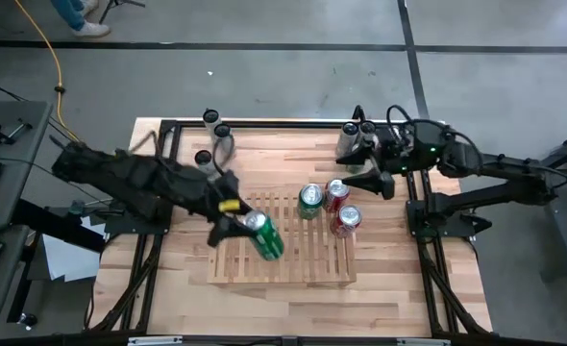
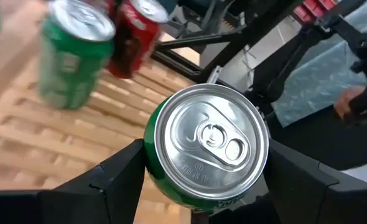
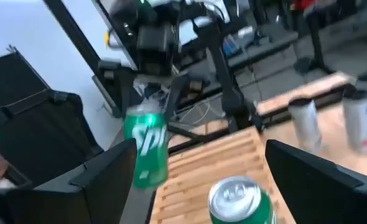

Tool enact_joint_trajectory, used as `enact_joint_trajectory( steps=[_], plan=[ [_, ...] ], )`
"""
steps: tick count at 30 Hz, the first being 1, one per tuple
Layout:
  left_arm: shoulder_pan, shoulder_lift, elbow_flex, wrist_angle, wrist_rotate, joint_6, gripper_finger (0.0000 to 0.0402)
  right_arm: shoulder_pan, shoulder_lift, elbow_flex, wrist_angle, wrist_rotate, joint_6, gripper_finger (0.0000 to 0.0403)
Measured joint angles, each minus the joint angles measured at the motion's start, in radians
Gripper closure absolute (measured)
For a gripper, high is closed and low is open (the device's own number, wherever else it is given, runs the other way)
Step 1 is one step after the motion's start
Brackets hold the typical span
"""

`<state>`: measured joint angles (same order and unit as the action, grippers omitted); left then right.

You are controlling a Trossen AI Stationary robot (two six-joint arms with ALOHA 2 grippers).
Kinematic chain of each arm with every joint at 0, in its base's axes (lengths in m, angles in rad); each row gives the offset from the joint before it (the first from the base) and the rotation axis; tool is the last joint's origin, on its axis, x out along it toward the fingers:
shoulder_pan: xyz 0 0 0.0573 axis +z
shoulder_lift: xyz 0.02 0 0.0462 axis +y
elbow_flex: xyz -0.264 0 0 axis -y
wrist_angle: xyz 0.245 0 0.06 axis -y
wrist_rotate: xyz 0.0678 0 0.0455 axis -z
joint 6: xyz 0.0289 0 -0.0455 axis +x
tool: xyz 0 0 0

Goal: Place canned beverage on shelf
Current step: Put the left green soda can on the shelf aligned with the other green soda can

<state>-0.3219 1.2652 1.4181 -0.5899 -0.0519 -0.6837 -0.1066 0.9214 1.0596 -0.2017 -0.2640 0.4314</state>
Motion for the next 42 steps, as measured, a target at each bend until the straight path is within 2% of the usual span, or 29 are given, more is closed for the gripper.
enact_joint_trajectory(
  steps=[3,7,13,15,17,22,29,32,37,42],
  plan=[
    [-0.040,0.051,0.000,0.074,-0.011,0.068,0.0135,0.037,0.000,0.066,-0.066,0.057,-0.071,0.0062],
    [-0.060,0.105,0.000,0.136,0.009,0.304,0.0135,0.077,0.000,0.138,-0.146,0.122,-0.116,0.0062],
    [-0.027,0.144,0.000,0.155,0.017,0.657,0.0135,0.124,0.000,0.171,-0.170,0.217,-0.087,0.0062],
    [0.000,0.147,0.000,0.183,0.017,0.728,0.0135,0.134,0.001,0.171,-0.176,0.243,-0.070,0.0062],
    [0.029,0.146,0.000,0.221,0.027,0.756,0.0135,0.141,0.005,0.170,-0.183,0.267,-0.053,0.0062],
    [0.113,0.152,0.000,0.265,0.191,0.742,0.0135,0.148,0.023,0.170,-0.184,0.282,-0.014,0.0062],
    [0.132,0.227,0.049,0.237,0.251,0.780,0.0135,0.148,0.056,0.169,-0.183,0.281,0.006,0.0062],
    [0.131,0.308,0.145,0.141,0.246,0.813,0.0135,0.148,0.064,0.169,-0.179,0.281,-0.002,0.0062],
    [0.132,0.434,0.303,-0.019,0.173,0.867,0.0135,0.148,0.067,0.169,-0.182,0.281,0.013,0.0062],
    [0.128,0.490,0.377,-0.071,0.179,0.893,0.0135,0.148,0.067,0.169,-0.182,0.280,0.014,0.0062]
  ],
)
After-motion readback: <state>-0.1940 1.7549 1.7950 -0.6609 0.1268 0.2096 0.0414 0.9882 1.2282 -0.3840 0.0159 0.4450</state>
